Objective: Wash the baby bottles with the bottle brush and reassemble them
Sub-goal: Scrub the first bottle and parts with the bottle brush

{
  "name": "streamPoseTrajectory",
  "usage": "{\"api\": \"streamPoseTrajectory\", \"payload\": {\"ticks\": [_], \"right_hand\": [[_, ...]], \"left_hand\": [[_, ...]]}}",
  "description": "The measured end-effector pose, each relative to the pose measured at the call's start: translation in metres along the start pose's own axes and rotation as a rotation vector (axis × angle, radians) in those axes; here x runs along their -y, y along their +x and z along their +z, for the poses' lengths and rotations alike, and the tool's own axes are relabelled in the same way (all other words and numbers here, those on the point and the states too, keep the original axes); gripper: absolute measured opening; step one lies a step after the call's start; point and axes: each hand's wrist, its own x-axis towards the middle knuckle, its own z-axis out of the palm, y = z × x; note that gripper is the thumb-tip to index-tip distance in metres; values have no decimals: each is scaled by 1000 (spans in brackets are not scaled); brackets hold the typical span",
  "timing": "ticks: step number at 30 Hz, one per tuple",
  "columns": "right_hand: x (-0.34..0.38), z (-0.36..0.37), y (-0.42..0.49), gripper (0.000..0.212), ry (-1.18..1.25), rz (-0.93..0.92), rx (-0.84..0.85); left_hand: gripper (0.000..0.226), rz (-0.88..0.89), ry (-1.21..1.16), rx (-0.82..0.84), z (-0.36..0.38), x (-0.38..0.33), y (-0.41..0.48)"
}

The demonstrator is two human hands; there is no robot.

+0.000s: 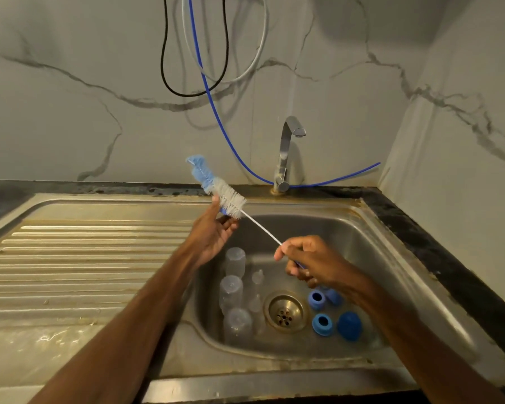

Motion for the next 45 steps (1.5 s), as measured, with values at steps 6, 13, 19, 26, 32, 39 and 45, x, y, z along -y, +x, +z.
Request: {"api": "streamPoseTrajectory", "payload": {"ticks": [6, 13, 19, 26, 32, 39, 45], "right_hand": [[-22, 7, 8, 40, 69, -59, -161], [-41, 4, 7, 46, -58, -133, -258], [-33, 17, 34, 49, -124, -232, -278], [-45, 15, 20, 49, -94, -165, -202], [-37, 23, 27, 48, -68, -178, -210], [-32, 17, 34, 49, -126, -220, -278], [-43, 16, 18, 50, -238, -230, -237]], "left_hand": [[37, 5, 18, -4, -7, 3, 7], [35, 66, -31, -50, -8, 3, 11], [35, 51, -2, 33, -1, 8, 7], [25, 69, 19, -35, -2, 9, 6], [26, 48, 25, -43, 8, 18, 3], [29, -16, 60, 17, 15, 17, -3], [28, 66, 39, -31, 5, 12, -1]]}}
